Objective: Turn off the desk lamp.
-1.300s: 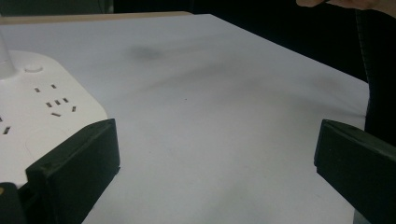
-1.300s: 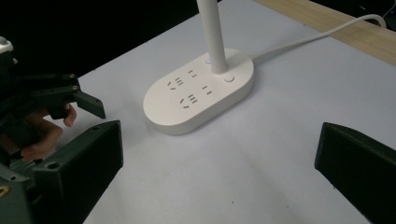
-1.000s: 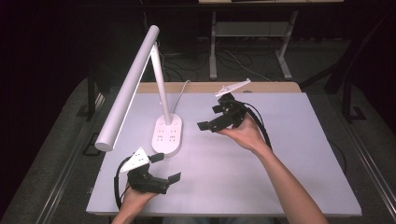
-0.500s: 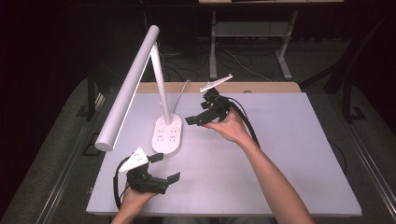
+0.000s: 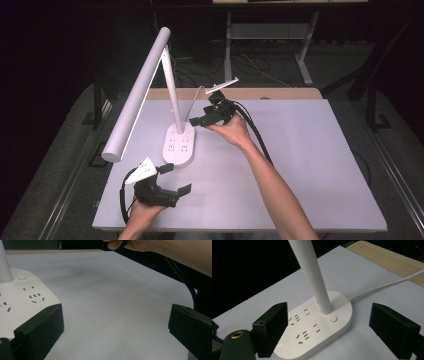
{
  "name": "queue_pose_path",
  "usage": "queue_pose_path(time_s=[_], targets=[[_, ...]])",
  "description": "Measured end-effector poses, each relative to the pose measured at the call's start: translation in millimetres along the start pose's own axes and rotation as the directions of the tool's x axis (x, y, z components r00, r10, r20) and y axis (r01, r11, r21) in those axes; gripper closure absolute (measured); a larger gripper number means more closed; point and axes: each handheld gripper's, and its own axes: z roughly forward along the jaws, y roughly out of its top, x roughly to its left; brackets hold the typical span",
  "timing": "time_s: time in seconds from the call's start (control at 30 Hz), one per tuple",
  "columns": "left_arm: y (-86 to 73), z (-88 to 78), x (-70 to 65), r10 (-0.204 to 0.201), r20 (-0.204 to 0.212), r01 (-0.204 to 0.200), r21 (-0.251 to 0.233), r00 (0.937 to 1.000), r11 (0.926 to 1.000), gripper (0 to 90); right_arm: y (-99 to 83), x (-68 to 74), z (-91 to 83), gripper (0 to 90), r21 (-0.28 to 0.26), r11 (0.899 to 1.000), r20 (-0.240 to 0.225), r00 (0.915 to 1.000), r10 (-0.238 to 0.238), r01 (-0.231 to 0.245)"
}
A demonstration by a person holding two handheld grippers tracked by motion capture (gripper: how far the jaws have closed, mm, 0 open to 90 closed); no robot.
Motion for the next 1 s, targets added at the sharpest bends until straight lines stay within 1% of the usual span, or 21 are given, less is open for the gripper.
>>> queue_pose_path(time_s=[0.07,0.1,0.13,0.17,0.2,0.23,0.3,0.37,0.4,0.43,0.47,0.5,0.57,0.6,0.67,0.7,0.8,0.87,0.9,0.97,1.0], targets=[[0.0,-0.1,0.0,-0.002,0.000,0.002,-0.002,1.0000,1.0000,0.0,2.3,-1.0,4.5,17.3,0.006,1.000,0.004,1.0000,0.002,-0.002],[0.0,-0.1,-0.1,-0.002,0.000,0.002,-0.002,1.0000,1.0000,0.0,3.2,-1.6,6.6,19.8,0.005,1.000,0.004,1.0000,0.004,-0.004],[0.0,-0.1,-0.2,-0.003,0.000,0.003,-0.002,1.0000,1.0000,0.0,4.3,-3.0,10.5,24.3,-0.006,1.000,-0.001,1.0000,0.002,-0.002],[0.0,-0.2,-0.3,-0.003,0.000,0.003,-0.001,1.0000,1.0000,0.0,4.3,-3.0,10.5,24.3,-0.006,1.000,-0.001,1.0000,0.002,-0.002],[0.2,-0.3,0.0,0.000,0.000,0.000,-0.001,1.0000,1.0000,0.0,4.3,-4.2,14.0,30.3,-0.016,1.000,-0.002,1.0000,0.004,-0.004],[0.4,-0.6,0.3,0.002,0.001,-0.002,-0.003,1.0000,1.0000,0.0,4.3,-4.2,14.0,30.3,-0.016,1.000,-0.002,1.0000,0.004,-0.004],[0.6,-1.3,0.9,0.005,0.000,-0.005,-0.004,1.0000,1.0000,0.0,3.1,-6.0,17.9,34.6,-0.021,1.000,-0.009,1.0000,0.004,-0.004],[0.7,-1.6,1.5,0.001,0.002,-0.001,-0.004,1.0000,1.0000,0.0,1.1,-8.3,22.9,40.6,-0.014,1.000,-0.015,0.9999,0.001,-0.002],[0.7,-1.9,1.7,-0.001,0.002,0.001,-0.006,1.0000,1.0000,0.0,0.0,-9.4,25.5,44.5,-0.010,1.000,-0.011,0.9999,0.000,0.000],[0.7,-2.1,1.8,-0.003,0.002,0.003,-0.008,1.0000,1.0000,0.0,-2.6,-11.8,31.0,51.6,-0.006,1.000,-0.013,0.9999,0.009,-0.009],[0.7,-2.3,1.9,-0.006,0.000,0.006,-0.011,1.0000,0.9999,0.0,-2.6,-11.8,31.0,51.6,-0.006,1.000,-0.013,0.9999,0.009,-0.009],[0.7,-2.6,2.1,-0.005,-0.001,0.005,-0.011,1.0000,0.9999,0.0,-3.7,-13.3,33.5,55.6,0.001,1.000,-0.013,0.9998,0.011,-0.011],[0.7,-2.9,2.1,-0.007,-0.002,0.007,-0.013,1.0000,0.9999,0.0,-6.0,-15.5,38.4,62.6,0.008,1.000,-0.027,0.9995,0.019,-0.019],[0.7,-2.8,2.0,-0.009,-0.002,0.009,-0.014,1.0000,0.9999,0.0,-8.5,-17.4,42.6,67.7,0.011,1.000,-0.055,0.9982,0.026,-0.025],[0.7,-2.6,2.0,-0.009,-0.002,0.009,-0.015,1.0000,0.9998,0.0,-10.8,-19.5,46.9,72.8,0.017,0.999,-0.078,0.9965,0.030,-0.029],[0.7,-2.5,2.1,-0.008,0.000,0.008,-0.014,1.0000,0.9999,0.0,-10.8,-19.5,46.9,72.8,0.017,0.999,-0.078,0.9965,0.030,-0.029],[0.7,-2.3,2.2,-0.005,0.001,0.005,-0.012,1.0000,0.9999,0.0,-13.6,-21.8,52.4,80.1,0.028,0.999,-0.090,0.9953,0.036,-0.033],[0.7,-2.4,2.2,-0.005,0.001,0.005,-0.012,1.0000,0.9999,0.0,-15.1,-21.5,56.5,83.4,0.031,0.999,-0.094,0.9946,0.045,-0.043],[0.8,-2.4,2.2,-0.007,0.001,0.007,-0.014,1.0000,0.9999,0.0,-15.9,-21.8,58.3,84.8,0.033,0.999,-0.091,0.9949,0.043,-0.040],[0.7,-2.6,2.3,-0.007,0.001,0.007,-0.015,1.0000,0.9999,0.0,-17.7,-22.2,62.3,85.4,0.030,0.999,-0.093,0.9947,0.045,-0.042],[0.7,-2.6,2.3,-0.008,0.001,0.008,-0.014,1.0000,0.9999,0.0,-18.6,-22.4,64.0,86.7,0.026,0.998,-0.092,0.9943,0.054,-0.052]])
